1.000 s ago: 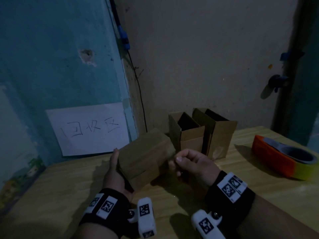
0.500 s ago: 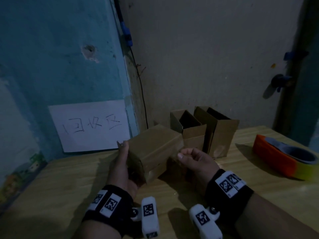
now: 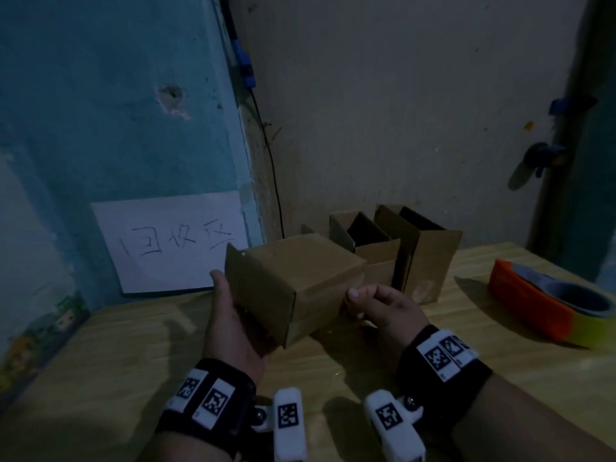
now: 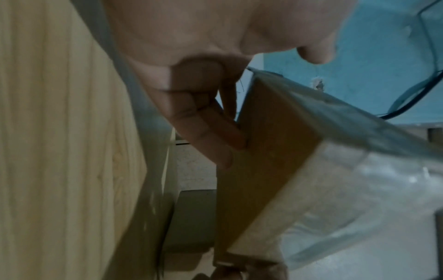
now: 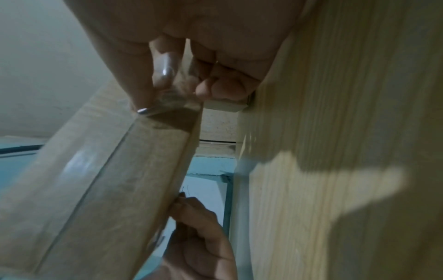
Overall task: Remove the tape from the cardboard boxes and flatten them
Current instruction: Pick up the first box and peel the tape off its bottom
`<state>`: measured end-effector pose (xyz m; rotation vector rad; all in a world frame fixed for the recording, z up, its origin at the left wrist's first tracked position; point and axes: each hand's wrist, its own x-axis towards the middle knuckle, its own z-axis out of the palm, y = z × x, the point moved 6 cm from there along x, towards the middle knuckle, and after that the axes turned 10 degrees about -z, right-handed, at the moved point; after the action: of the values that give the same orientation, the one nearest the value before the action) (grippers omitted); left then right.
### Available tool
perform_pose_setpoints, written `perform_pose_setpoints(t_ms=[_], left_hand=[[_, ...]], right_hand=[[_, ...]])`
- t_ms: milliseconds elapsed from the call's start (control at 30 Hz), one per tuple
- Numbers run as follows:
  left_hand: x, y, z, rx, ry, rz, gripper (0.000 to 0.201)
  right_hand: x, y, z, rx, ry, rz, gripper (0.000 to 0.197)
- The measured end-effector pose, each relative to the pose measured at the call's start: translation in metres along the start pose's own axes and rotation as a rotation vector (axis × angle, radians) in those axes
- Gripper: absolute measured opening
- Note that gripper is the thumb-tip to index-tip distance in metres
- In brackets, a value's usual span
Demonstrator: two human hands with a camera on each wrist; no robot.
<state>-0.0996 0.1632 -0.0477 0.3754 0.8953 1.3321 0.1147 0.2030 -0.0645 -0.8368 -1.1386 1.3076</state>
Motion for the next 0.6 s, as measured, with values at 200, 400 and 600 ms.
perform_pose_setpoints(t_ms=[200, 400, 600], left_hand=[[-0.002, 0.003, 0.003, -0.109, -0.174, 0.006, 0.107], [-0.009, -0.004, 0.020, -0.116, -0.367, 0.011, 0.119], [-0.011, -0.006, 0.020, -0.184, -0.367, -0.004, 0.122]], right_hand=[[-0.002, -0.004, 0.006, 0.030, -0.032, -0.016, 0.010], [-0.001, -0.003, 0.009, 0.044, -0.073, -0.020, 0.012], [-0.005, -0.001, 0.019, 0.085, -0.120, -0.004, 0.016]])
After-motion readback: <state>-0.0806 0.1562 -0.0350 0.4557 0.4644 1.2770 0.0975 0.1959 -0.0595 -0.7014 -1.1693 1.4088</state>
